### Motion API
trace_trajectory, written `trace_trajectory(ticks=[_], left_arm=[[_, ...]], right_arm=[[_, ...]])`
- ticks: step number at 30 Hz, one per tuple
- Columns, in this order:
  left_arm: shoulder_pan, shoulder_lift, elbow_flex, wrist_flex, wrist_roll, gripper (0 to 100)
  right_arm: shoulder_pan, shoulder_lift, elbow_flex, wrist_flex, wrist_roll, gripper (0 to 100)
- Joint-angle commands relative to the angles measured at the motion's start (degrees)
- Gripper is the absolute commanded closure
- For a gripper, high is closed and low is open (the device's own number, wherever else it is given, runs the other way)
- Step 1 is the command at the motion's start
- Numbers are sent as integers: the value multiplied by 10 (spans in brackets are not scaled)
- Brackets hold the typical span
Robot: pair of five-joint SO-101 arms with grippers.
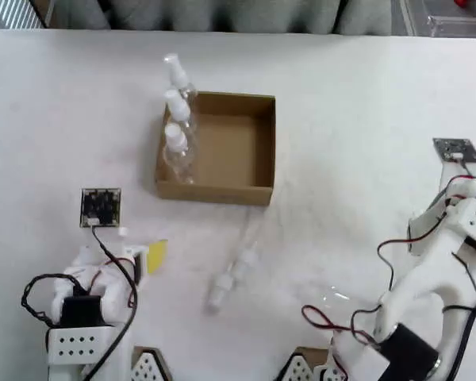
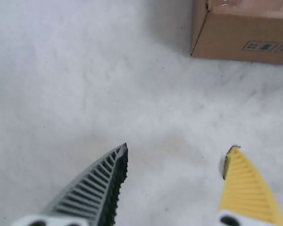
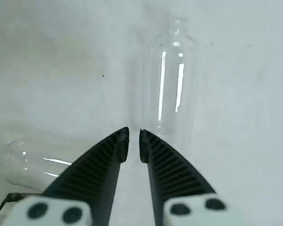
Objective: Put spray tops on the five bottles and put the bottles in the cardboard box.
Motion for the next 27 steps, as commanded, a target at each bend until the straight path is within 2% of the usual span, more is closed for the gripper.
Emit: trace_trajectory(ticks=[1, 4, 8, 11, 13, 15, 20, 27], left_arm=[[-6, -7, -4, -16, -4, 691], [-3, -7, -9, -16, -4, 691], [-2, -7, -57, 5, -4, 691], [0, -6, -119, 34, -10, 691], [16, -5, -156, 64, -46, 691], [42, -5, -191, 96, -71, 691], [130, -4, -257, 137, -73, 691], [274, -4, -280, 138, -72, 691]], right_arm=[[8, -65, 46, -2, -5, 979], [11, -121, 98, 4, -7, 979], [11, -201, 196, -7, -49, 979], [11, -255, 279, -83, -104, 979], [13, -286, 314, -136, -139, 979], [27, -308, 345, -178, -159, 979], [43, -324, 396, -257, -217, 974], [41, -324, 409, -293, -258, 974]])
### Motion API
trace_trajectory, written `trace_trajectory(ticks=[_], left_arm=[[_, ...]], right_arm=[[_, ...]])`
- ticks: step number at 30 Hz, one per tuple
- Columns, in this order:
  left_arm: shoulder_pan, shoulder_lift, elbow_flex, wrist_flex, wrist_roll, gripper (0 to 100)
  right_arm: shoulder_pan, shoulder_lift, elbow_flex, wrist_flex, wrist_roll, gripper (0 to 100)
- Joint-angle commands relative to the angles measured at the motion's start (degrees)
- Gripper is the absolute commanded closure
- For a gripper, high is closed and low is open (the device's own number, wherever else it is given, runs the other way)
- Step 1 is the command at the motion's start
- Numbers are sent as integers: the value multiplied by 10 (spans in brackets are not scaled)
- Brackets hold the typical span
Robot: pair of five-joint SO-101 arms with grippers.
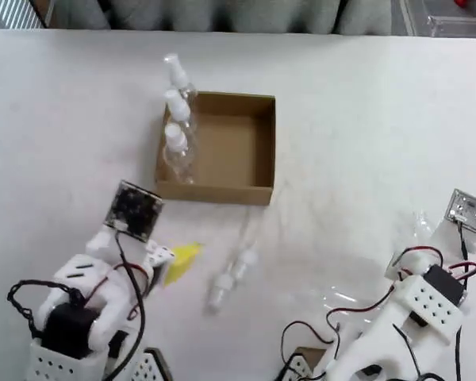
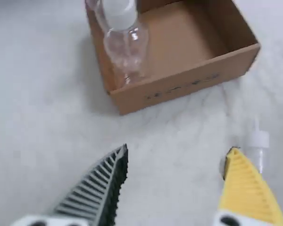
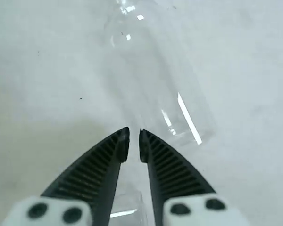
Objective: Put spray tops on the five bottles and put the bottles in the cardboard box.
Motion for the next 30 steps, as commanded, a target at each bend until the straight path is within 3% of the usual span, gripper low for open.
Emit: trace_trajectory(ticks=[1, 7, 13, 18, 25, 30], left_arm=[[80, 0, -33, -2, -4, 691], [179, 29, -33, -27, 0, 691], [257, 145, -29, -97, 64, 691], [313, 208, -27, -120, 159, 688], [327, 212, 25, -126, 198, 688], [291, 212, 49, -128, 142, 688]], right_arm=[[5, -11, -3, -11, -9, 974], [5, -11, -3, -11, -11, 974], [5, -12, 3, -10, -10, 974], [5, -12, 4, -10, -8, 974], [6, -12, 4, -10, -7, 974], [2, -12, 4, -10, -7, 974]])
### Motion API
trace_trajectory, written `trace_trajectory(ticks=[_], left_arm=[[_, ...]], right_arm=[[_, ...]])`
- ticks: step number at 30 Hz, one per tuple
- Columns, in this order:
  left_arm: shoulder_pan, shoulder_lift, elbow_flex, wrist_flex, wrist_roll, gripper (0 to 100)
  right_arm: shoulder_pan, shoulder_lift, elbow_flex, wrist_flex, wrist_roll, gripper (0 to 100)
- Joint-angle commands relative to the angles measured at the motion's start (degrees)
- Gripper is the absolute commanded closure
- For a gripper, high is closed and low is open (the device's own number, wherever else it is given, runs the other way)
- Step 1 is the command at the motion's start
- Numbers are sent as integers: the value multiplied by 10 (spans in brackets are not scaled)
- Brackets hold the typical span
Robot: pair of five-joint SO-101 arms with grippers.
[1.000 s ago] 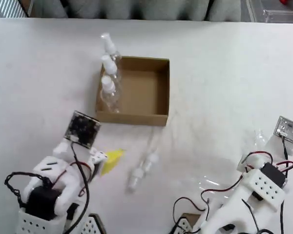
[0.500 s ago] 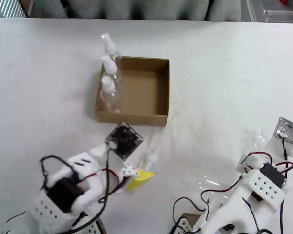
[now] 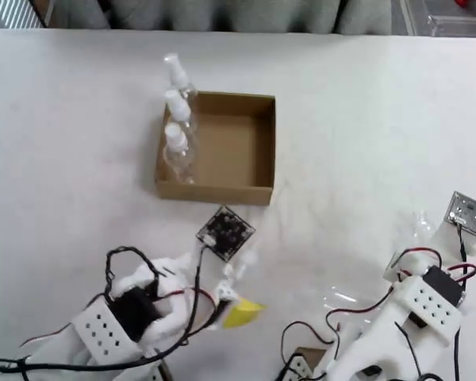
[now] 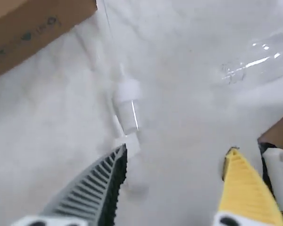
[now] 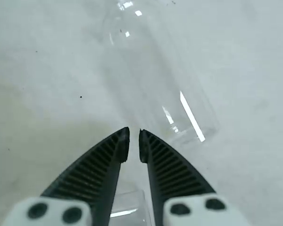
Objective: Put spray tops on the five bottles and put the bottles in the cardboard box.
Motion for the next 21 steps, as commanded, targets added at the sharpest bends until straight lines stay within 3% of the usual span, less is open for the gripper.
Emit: trace_trajectory(ticks=[1, 5, 13, 21], left_arm=[[-31, 6, -3, -22, -34, 688], [-31, 9, 18, -23, -40, 688], [-36, 10, 85, -102, -40, 691], [-88, 11, 87, -103, -54, 691]], right_arm=[[2, -11, -7, -8, -1, 974], [4, -11, -7, -8, -1, 974], [6, -11, -7, -8, -1, 974], [2, -11, -7, -8, -1, 974]])
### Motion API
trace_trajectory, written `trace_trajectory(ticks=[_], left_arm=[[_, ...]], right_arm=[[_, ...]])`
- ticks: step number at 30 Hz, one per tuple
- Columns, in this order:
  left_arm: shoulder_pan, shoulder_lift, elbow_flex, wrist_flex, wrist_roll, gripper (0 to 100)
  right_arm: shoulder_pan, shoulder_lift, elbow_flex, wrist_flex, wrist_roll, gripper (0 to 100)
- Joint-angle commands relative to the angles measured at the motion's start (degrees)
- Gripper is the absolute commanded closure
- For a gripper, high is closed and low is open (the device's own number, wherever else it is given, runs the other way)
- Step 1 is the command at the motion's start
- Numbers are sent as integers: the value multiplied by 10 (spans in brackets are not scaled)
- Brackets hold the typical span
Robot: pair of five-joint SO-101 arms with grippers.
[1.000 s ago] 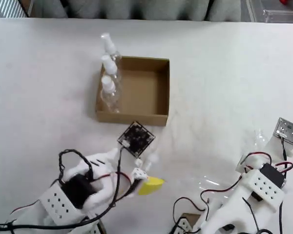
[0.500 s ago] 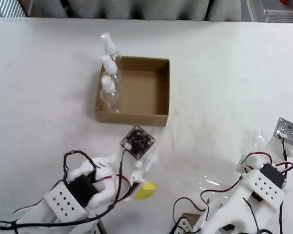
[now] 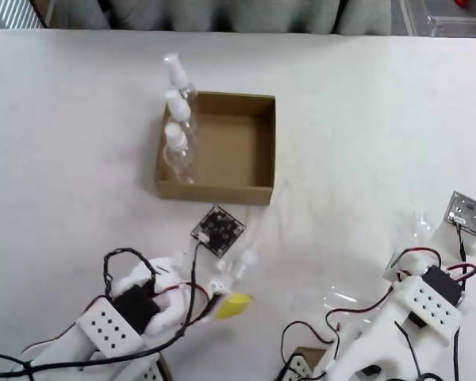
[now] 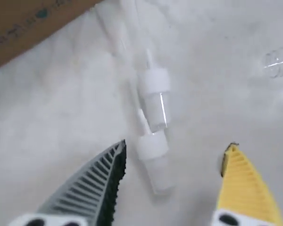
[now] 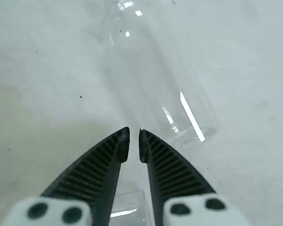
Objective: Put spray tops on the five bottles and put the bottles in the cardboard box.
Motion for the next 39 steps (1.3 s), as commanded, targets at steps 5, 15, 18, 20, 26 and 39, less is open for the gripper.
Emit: trace_trajectory(ticks=[5, 15, 18, 20, 26, 39], left_arm=[[-32, 7, 18, -28, -14, 691], [-30, 78, 27, -88, 3, 691], [-31, 161, -3, -109, 6, 691], [-33, 215, -25, -118, 7, 692], [-30, 287, -61, -130, 5, 841], [-37, 286, -84, -87, 1, 980]], right_arm=[[1, -13, -7, 0, -1, 974], [1, -11, -7, 0, -1, 974], [1, -11, -7, 0, -1, 974], [1, -11, -7, 0, -1, 974], [4, -11, -7, 0, -1, 974], [6, -11, -7, 0, 0, 974]])
